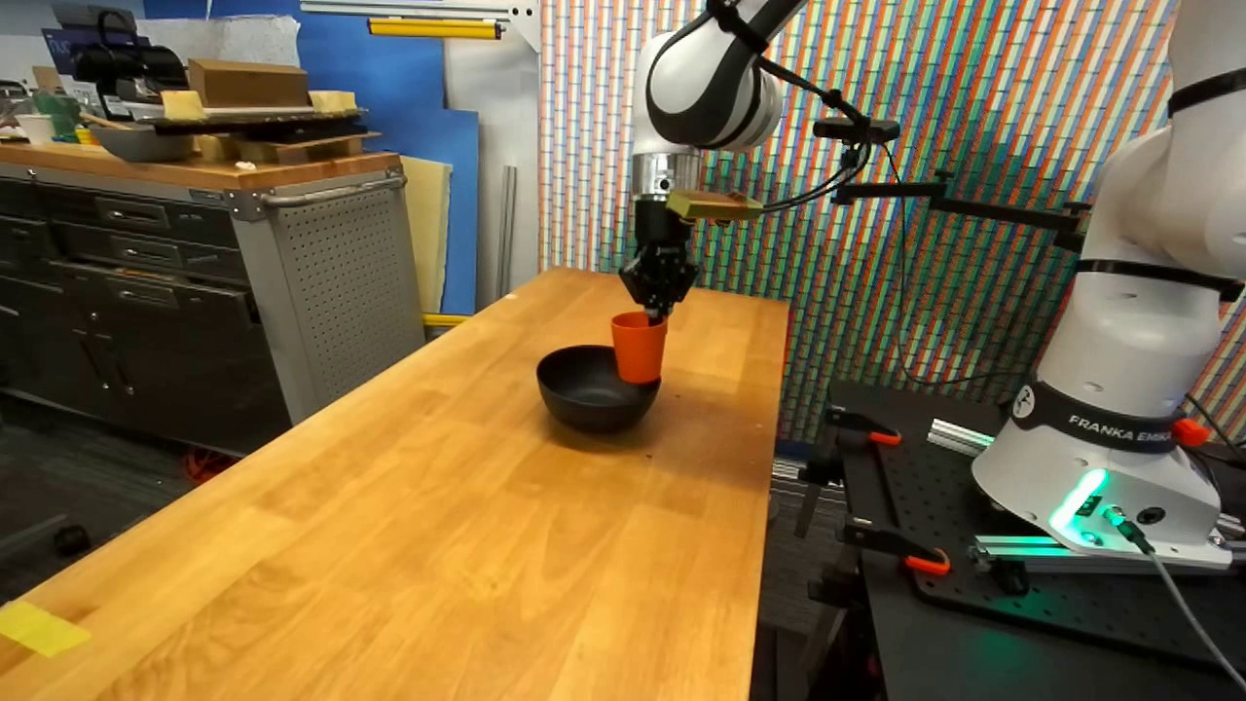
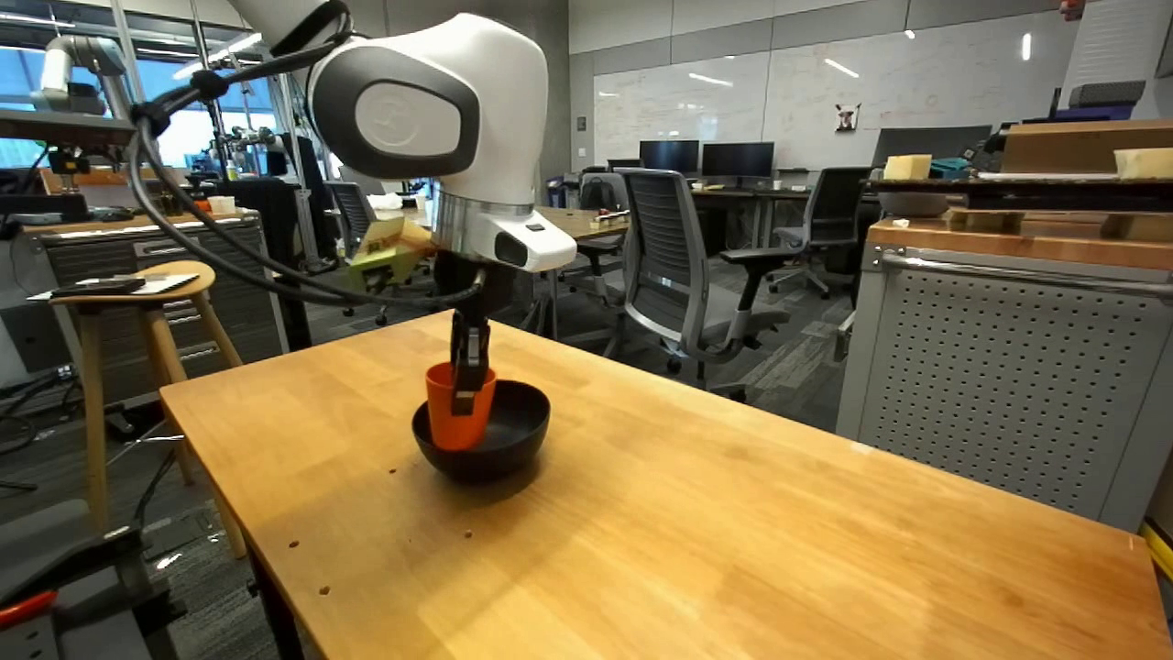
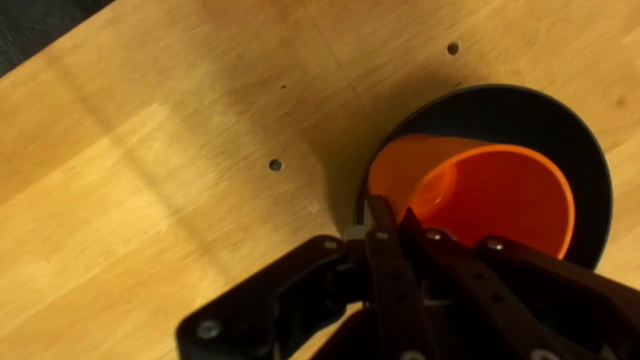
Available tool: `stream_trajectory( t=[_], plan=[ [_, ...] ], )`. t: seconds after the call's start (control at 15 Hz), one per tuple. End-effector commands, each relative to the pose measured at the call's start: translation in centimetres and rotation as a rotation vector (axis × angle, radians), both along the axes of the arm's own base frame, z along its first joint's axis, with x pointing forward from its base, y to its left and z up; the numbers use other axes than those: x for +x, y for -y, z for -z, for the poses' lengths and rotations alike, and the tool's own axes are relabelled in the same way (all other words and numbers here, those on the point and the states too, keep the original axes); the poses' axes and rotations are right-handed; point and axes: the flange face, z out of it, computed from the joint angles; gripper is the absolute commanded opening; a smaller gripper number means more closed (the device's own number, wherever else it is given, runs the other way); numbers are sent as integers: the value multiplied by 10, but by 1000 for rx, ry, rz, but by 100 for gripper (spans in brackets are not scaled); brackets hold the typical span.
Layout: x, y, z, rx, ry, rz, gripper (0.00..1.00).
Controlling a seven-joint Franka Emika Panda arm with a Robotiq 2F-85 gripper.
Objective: Put the cup in the bowl
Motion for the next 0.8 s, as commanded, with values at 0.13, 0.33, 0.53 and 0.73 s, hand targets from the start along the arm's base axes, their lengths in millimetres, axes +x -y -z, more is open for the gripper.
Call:
stream_trajectory(
  t=[0.13, 0.33, 0.53, 0.73],
  plan=[
    [1, -20, 22, 113, -19, -36, 1],
    [5, -24, 32, 150, -14, -39, 1],
    [8, -20, 39, 143, 6, -49, 1],
    [12, -16, 43, 115, 30, -59, 30]
  ],
)
